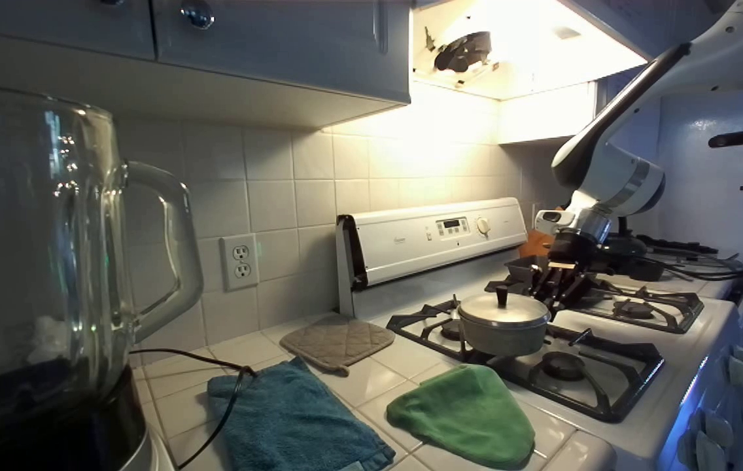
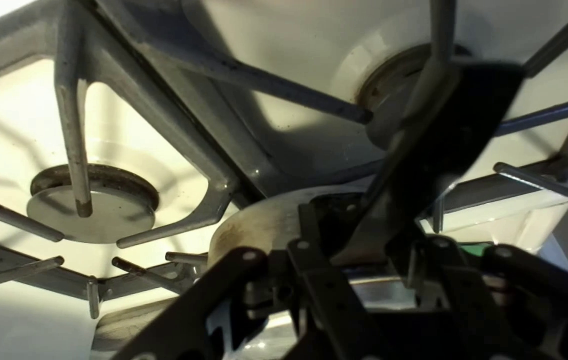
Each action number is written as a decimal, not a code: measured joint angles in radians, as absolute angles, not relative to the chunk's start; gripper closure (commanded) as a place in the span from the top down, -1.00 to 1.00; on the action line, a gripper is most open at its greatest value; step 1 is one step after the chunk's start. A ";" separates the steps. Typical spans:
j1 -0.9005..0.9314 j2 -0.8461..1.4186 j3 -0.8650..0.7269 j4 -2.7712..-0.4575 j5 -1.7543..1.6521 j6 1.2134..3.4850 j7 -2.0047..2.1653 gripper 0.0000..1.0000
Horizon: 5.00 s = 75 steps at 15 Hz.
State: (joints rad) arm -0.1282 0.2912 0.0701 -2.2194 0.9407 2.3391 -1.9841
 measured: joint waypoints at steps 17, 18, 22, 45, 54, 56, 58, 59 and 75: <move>-0.131 0.272 -0.013 -2.202 0.666 2.192 -2.089 -0.74; -0.131 0.271 -0.013 -2.202 0.646 2.192 -2.089 -0.74; -0.129 0.263 -0.013 -2.202 0.583 2.192 -2.089 -0.74; -0.125 0.158 0.007 -2.228 0.537 2.280 -2.086 1.00; -0.021 -0.022 0.044 -2.328 0.557 2.507 -1.944 1.00; 0.016 -0.055 0.060 -2.355 0.545 2.556 -1.880 1.00; 0.049 -0.076 0.076 -2.382 0.506 2.616 -1.811 1.00; 0.063 -0.081 0.085 -2.396 0.473 2.646 -1.770 1.00; 0.207 -0.087 0.154 -2.400 0.298 2.561 -1.407 1.00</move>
State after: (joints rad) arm 0.2072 -0.0865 0.1537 -2.4000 0.2975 2.5605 -1.4074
